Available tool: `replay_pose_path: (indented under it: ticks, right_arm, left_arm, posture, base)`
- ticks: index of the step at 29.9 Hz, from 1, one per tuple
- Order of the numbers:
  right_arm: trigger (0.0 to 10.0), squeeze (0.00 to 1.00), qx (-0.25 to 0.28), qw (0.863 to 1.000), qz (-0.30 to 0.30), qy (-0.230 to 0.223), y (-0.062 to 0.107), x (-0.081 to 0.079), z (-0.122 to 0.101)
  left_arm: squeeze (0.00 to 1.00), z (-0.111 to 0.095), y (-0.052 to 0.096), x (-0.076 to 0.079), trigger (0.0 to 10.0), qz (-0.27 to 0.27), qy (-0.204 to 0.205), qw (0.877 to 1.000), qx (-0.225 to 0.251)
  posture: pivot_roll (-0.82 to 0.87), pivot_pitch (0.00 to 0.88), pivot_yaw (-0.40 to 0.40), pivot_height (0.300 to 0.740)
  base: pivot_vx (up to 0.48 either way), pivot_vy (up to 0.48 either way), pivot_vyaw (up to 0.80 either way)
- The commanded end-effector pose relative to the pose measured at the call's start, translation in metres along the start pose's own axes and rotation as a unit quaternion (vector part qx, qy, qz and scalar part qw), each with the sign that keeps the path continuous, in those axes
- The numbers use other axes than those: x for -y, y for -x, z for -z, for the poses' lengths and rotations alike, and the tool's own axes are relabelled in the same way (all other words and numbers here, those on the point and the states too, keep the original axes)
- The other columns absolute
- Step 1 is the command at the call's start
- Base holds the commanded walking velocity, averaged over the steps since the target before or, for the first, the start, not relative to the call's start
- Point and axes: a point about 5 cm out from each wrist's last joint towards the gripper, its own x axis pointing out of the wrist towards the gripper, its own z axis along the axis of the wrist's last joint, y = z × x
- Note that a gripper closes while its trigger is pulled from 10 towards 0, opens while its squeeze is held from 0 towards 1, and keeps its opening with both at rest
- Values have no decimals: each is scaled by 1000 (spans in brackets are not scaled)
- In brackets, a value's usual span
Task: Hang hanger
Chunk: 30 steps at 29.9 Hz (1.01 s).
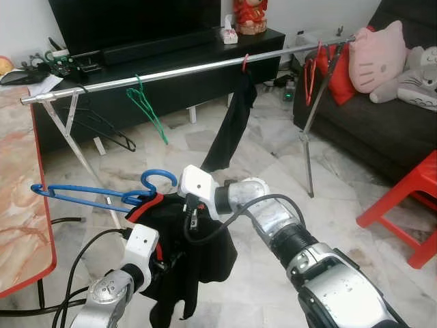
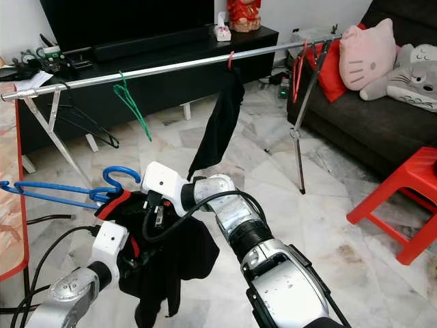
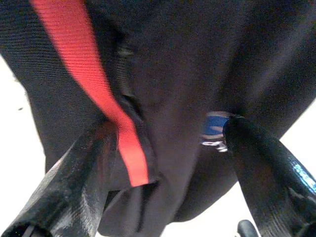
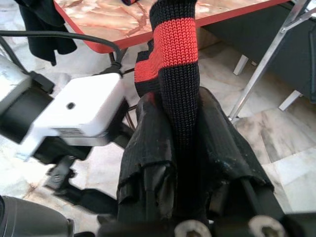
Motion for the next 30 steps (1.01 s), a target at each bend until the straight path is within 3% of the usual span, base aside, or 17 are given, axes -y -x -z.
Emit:
replay_pose_path:
  ticks: [1, 2, 9, 15, 30]
  right_arm:
    - [0, 0, 14, 1000, -4, 17, -3, 1, -11]
    - [0, 0, 12, 1000, -4, 18, -2, 0, -9]
    - [0, 0, 1, 1000, 0, 20, 1, 2, -5]
    - [0, 0, -1, 1000, -2, 19, 1, 1, -4]
    - [0, 0, -20, 1000, 1, 22, 6, 4, 1]
  left_arm:
    - [0, 1, -1, -5, 10000, -20, -12, 1000, -8]
    - [0, 3, -1, -11, 10000, -47, -20, 998, -19]
    - [0, 4, 0, -26, 10000, -101, -37, 994, -31]
    - [0, 3, 0, -27, 10000, -114, -45, 992, -32]
    - [0, 20, 2, -16, 10000, -52, -107, 990, -81]
  posture:
    - [-43, 0, -12, 740]
    - [-46, 0, -11, 740]
    - [-47, 0, -13, 740]
    - [-44, 0, -17, 740]
    - [-42, 0, -25, 740]
  base:
    - [0, 0, 0]
    - [0, 0, 0]
    - [0, 0, 0]
    - [0, 0, 0]
    - [0, 0, 0]
